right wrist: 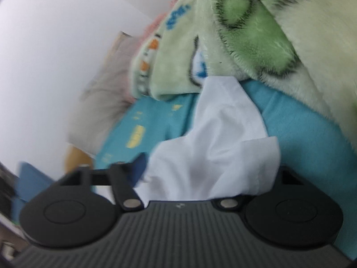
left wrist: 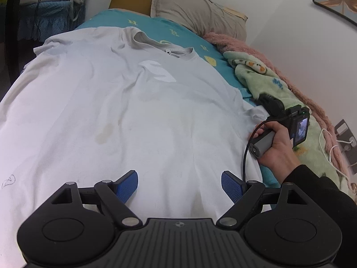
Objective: Fold clothes
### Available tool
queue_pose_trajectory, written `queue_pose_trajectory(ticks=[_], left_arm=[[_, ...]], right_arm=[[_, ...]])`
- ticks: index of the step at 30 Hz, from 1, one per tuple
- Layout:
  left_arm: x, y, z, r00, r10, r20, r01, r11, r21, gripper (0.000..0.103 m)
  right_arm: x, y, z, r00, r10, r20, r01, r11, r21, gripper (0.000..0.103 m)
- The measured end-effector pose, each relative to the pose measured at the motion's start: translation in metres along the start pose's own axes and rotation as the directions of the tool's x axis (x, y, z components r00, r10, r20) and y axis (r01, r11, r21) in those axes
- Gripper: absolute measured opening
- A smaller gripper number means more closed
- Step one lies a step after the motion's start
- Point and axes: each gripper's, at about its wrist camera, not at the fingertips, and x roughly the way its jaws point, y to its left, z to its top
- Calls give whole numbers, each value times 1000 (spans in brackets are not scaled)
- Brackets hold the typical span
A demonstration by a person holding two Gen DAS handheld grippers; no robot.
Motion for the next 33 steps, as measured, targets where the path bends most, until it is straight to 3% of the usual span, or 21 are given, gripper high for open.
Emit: queue_pose_trajectory(ticks=[2, 7, 12, 16, 20, 24, 26, 29, 33], left_arm=[[-6, 2, 3, 1000, -5, 17, 5, 1000, -16, 84], [-28, 8, 17, 997, 12, 72, -11, 1000, -12, 84], [-59, 17, 31, 987, 57, 149, -61, 998, 18, 83], [-85, 34, 41, 976, 78, 204, -76, 997, -17, 84], [-103, 63, 47, 969, 118, 216, -105, 992, -72, 84], [-110, 94, 45, 952, 211, 221, -177, 970, -165, 84], [-107, 103, 44, 944, 246, 221, -209, 961, -179, 84], [-95, 117, 45, 941, 276, 197, -236, 950, -203, 84], [-75, 132, 46, 951, 276, 137, -237, 940, -246, 83]], right_arm=[[0, 2, 6, 999, -40, -18, 40, 999, -18, 10], [-27, 47, 21, 998, -48, 44, 57, 975, -214, 7], [-63, 124, 16, 993, -32, 113, 78, 899, -432, 7], [-82, 195, -24, 988, -16, 155, 109, 784, -611, 7], [-67, 259, -91, 989, -7, 150, 123, 613, -780, 7], [-38, 292, -184, 994, 3, 111, 100, 405, -909, 7], [-21, 300, -227, 997, -6, 76, 74, 329, -942, 7], [0, 305, -273, 999, -30, 28, 35, 285, -958, 7], [10, 305, -291, 999, -47, -6, 9, 312, -950, 9]])
